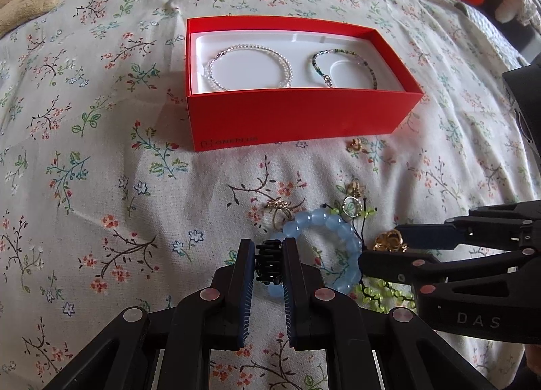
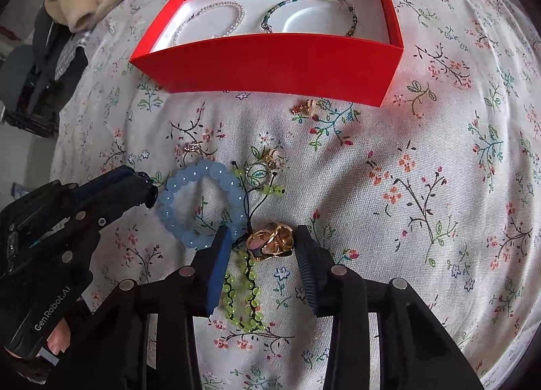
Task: Organize jewelry
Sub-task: 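Lift the black clip with the left tool while the right tool grasps the gold ring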
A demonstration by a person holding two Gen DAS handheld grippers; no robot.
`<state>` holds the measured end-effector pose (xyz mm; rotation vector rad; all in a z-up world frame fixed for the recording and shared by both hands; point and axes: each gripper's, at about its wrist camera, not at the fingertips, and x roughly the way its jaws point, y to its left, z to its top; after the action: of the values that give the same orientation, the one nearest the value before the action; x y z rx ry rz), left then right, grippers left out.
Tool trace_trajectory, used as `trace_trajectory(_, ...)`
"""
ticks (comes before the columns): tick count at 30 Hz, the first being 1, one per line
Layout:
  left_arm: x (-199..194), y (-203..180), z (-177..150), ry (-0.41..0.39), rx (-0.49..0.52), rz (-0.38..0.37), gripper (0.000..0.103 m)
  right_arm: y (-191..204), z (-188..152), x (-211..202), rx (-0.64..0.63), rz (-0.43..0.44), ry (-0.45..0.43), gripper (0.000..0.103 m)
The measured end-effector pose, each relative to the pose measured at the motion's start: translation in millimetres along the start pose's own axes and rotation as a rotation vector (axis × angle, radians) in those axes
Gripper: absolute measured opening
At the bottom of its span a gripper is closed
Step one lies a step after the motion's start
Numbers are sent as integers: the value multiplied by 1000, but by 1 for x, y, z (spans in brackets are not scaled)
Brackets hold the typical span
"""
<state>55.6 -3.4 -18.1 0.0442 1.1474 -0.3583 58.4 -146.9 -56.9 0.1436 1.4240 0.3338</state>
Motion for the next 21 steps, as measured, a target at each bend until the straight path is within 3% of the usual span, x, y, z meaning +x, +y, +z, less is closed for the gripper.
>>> trace_trajectory(3,-1,0,-1,-3,-3,1,11,0,-1,0,-2,-2,-1,31)
trace_trajectory(21,-18,2,11,-58,-24,3,11,-6,2,-26,7,7,-71,31)
